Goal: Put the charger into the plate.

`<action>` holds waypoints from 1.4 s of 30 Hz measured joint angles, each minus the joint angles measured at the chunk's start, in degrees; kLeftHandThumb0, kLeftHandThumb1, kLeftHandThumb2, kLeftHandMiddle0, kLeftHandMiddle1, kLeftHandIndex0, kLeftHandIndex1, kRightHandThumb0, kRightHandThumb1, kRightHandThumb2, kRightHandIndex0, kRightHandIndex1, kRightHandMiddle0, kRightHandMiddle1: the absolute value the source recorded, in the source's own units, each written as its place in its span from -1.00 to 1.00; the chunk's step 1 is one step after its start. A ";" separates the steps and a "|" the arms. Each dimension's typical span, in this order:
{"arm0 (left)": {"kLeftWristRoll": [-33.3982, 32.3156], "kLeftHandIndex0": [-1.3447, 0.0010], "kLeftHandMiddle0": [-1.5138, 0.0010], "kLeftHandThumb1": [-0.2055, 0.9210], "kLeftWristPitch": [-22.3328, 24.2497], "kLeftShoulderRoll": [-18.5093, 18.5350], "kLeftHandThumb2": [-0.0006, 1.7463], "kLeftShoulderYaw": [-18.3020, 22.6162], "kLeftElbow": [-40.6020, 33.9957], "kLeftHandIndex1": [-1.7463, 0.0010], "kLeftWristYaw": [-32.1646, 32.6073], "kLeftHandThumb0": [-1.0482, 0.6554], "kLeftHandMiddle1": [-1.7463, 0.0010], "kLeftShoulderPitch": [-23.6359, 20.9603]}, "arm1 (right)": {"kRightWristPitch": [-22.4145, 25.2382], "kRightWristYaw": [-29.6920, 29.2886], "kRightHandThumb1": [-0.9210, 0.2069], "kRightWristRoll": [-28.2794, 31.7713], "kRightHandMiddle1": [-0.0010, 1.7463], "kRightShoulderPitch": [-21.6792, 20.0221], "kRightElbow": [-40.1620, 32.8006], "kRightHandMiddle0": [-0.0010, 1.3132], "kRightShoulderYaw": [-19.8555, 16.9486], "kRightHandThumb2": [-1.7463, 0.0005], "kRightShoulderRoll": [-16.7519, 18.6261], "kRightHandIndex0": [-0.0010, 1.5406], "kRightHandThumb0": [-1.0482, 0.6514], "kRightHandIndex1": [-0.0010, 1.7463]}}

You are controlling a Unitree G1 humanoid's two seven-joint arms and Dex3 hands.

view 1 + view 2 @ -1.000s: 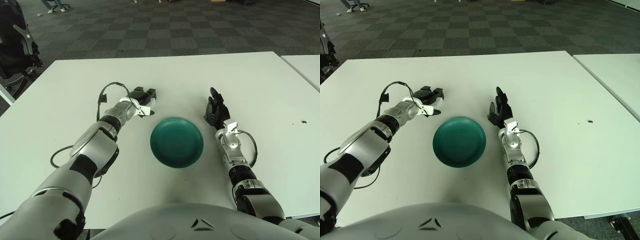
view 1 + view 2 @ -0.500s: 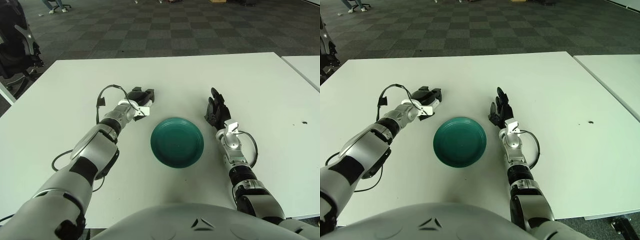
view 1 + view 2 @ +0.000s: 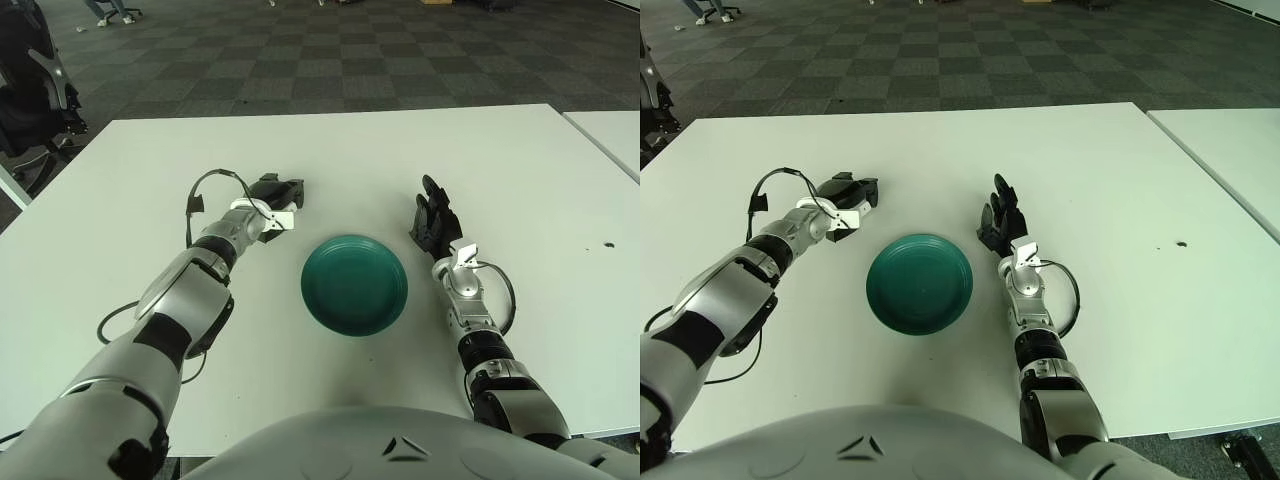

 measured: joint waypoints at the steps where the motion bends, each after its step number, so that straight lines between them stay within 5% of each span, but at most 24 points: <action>1: -0.34 0.21 -0.03 -0.39 -0.83 0.34 0.71 0.36 -0.16 -1.00 0.03 0.23 -0.87 -0.03 | 0.00 0.00 -1.00 0.00 -0.74 0.00 0.00 -1.00 0.00 -0.03 0.00 -0.81 -0.76 -0.99; 8: -1.79 0.29 0.07 -0.27 -8.60 3.29 0.64 2.12 -4.38 -1.00 1.38 0.23 -0.93 -0.22 | 0.01 -0.20 -1.00 -0.05 -0.75 0.01 0.00 -1.00 0.05 -0.02 -0.01 -0.80 -0.76 -0.99; 17: -1.34 0.30 0.10 -0.25 -17.11 9.51 0.64 3.59 -18.42 -1.00 5.86 0.23 -0.97 -0.09 | 0.01 -0.45 -1.00 -0.07 -0.78 0.02 0.00 -1.00 0.16 -0.03 -0.02 -0.81 -0.77 -0.99; 31: -1.97 0.21 -0.01 -0.42 -18.60 11.58 0.76 5.25 -43.19 -1.00 2.69 0.23 -0.96 7.97 | 0.01 -0.43 -1.00 -0.14 -0.82 0.03 -0.01 -1.00 0.55 -0.02 -0.02 -0.83 -0.79 -1.00; 42: -1.43 0.17 -0.02 -0.47 -18.72 12.09 0.81 5.22 -51.54 -1.00 -5.08 0.23 -0.98 14.68 | 0.01 -0.52 -1.00 -0.71 -0.84 0.09 -0.02 -1.00 0.55 -0.02 -0.13 -0.82 -0.77 -1.00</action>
